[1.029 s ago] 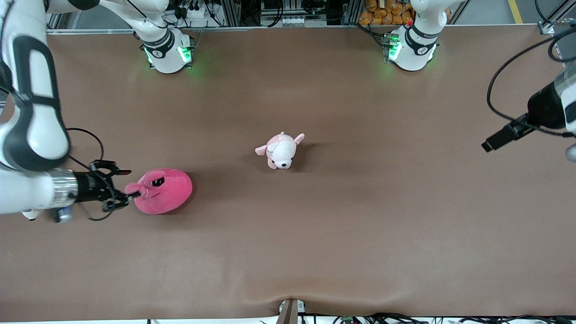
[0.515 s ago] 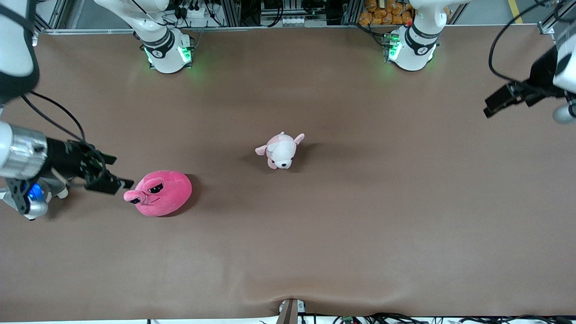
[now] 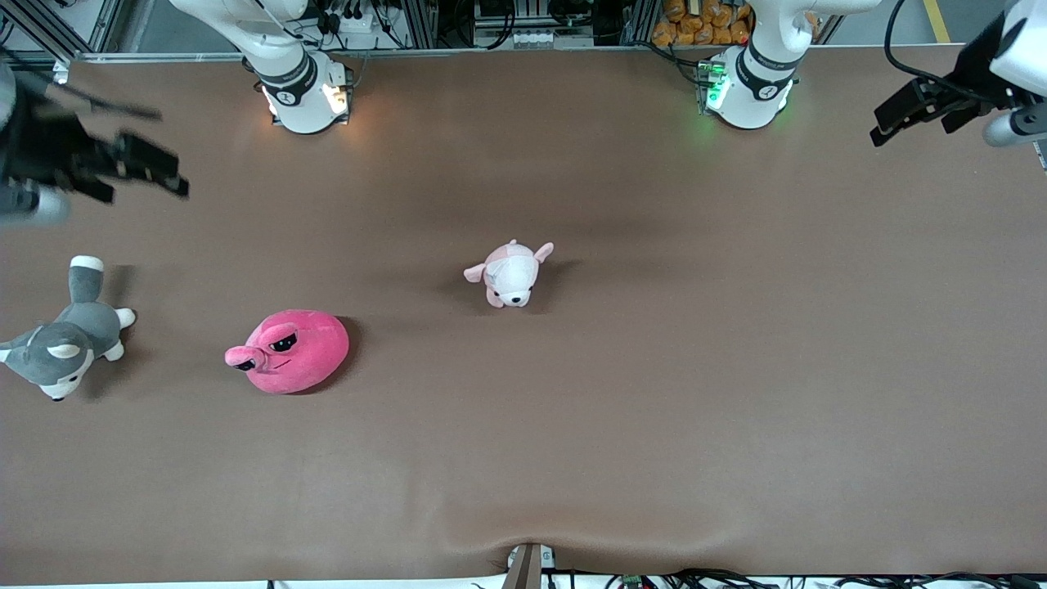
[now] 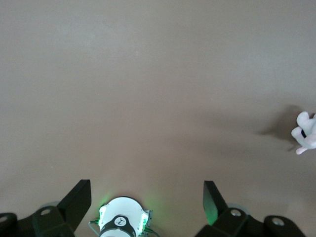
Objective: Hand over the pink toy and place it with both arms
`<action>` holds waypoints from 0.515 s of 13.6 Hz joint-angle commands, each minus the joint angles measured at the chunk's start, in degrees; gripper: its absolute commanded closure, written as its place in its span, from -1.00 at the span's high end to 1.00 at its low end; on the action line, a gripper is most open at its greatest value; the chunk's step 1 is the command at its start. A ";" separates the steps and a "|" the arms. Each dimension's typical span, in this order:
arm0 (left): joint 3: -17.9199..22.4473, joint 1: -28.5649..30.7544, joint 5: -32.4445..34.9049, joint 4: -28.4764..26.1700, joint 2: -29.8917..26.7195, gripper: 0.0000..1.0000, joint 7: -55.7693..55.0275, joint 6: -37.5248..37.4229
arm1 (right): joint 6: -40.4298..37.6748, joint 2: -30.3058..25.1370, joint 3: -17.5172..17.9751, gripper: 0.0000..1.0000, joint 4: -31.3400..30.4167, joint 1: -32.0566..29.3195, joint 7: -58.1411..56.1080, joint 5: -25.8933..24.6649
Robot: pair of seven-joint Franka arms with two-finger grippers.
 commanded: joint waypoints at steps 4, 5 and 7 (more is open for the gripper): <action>0.51 -1.44 3.50 -1.40 -1.20 1.00 4.51 1.12 | 6.27 -12.55 -0.08 1.00 -20.11 -3.82 -7.49 -2.09; 0.51 -1.00 2.88 -1.40 -1.12 1.00 4.42 1.20 | 8.74 -13.87 -0.17 1.00 -22.31 -4.78 -10.64 -2.00; 0.51 -0.13 1.21 -1.57 -1.20 1.00 3.81 1.21 | 9.29 -14.85 -0.09 1.00 -23.56 -5.41 -16.28 -2.00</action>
